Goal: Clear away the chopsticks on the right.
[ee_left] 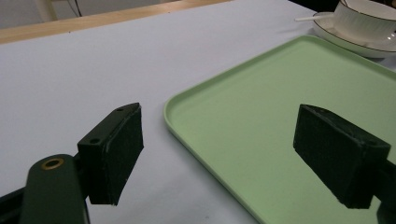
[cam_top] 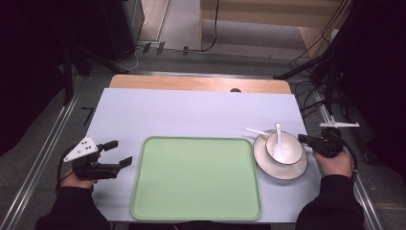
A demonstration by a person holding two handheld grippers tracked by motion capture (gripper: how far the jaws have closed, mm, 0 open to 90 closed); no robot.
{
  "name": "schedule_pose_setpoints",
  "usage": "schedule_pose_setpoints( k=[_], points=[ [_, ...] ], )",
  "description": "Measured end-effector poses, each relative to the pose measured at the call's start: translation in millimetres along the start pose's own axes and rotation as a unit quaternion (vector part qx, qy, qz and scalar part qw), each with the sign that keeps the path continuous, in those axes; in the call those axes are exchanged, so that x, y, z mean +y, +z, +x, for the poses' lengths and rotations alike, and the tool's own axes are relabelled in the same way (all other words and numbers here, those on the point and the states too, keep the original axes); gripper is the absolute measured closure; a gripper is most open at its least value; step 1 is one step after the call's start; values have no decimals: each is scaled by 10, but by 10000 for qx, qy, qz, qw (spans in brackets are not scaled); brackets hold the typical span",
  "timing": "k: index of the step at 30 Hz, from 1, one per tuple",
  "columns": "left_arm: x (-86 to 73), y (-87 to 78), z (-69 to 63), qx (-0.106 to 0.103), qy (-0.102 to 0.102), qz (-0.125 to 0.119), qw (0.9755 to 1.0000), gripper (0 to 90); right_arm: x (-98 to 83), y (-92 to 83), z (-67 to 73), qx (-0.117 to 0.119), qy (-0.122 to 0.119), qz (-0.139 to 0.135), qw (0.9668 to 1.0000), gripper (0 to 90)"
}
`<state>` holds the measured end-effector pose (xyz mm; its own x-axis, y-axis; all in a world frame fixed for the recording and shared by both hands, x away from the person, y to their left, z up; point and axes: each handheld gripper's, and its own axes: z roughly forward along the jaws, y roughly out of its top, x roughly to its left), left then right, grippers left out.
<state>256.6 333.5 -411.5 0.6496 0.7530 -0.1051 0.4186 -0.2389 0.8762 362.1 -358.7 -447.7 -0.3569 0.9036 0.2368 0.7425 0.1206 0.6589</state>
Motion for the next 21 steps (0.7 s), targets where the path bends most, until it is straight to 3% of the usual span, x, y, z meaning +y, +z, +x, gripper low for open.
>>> schedule_pose_setpoints(
  k=[11,21],
  points=[
    [4,16,-1,1,-12,-19,10000,163,16,47,-1,-30,-17,3,10000,900],
    [4,12,2,-13,1,-15,10000,163,-10,27,-4,107,-39,119,9999,900]
  ],
)
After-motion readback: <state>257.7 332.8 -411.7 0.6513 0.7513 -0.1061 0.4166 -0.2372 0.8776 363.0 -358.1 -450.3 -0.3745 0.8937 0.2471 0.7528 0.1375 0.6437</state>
